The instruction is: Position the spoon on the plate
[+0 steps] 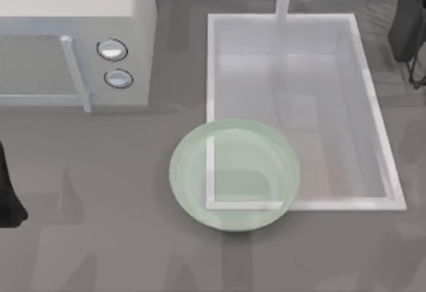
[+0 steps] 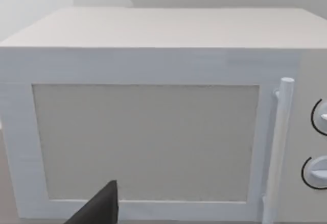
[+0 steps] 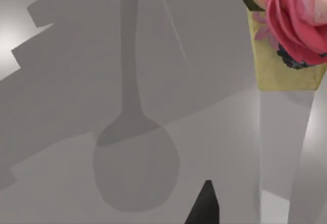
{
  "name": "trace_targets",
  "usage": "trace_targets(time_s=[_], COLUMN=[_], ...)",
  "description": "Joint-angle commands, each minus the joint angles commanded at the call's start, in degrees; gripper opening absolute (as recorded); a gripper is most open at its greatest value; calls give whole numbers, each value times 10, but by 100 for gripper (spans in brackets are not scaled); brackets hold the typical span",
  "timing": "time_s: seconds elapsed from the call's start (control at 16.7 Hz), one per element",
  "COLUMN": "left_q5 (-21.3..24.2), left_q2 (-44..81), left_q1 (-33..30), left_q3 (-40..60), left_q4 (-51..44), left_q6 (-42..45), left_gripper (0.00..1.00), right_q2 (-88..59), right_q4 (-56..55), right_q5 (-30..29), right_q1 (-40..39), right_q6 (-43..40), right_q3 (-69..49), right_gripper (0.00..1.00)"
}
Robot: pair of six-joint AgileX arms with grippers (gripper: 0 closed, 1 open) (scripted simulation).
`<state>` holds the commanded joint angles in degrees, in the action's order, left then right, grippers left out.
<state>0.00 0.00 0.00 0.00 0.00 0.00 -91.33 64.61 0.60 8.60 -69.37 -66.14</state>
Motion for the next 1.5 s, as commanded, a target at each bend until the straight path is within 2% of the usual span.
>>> trace_targets(time_s=[0.18, 0.42, 1.14, 1.32, 1.5], left_q5=[0, 0, 0, 0, 0], left_q2=[0, 0, 0, 0, 0], left_q1=[0, 0, 0, 0, 0], left_q3=[0, 0, 0, 0, 0], left_q4=[0, 0, 0, 0, 0], left_q6=[0, 0, 0, 0, 0], left_gripper=[100, 100, 100, 100, 100], right_q2=[-31, -95, -325, -363, -389], right_q4=[8, 26, 87, 90, 89], right_q5=[-1, -3, 1, 0, -3], right_q1=[-31, -95, -348, -404, -448], right_q6=[-88, -292, -1187, -1364, -1491], right_q3=[-40, -113, -353, -404, -446], right_gripper=[0, 0, 0, 0, 0])
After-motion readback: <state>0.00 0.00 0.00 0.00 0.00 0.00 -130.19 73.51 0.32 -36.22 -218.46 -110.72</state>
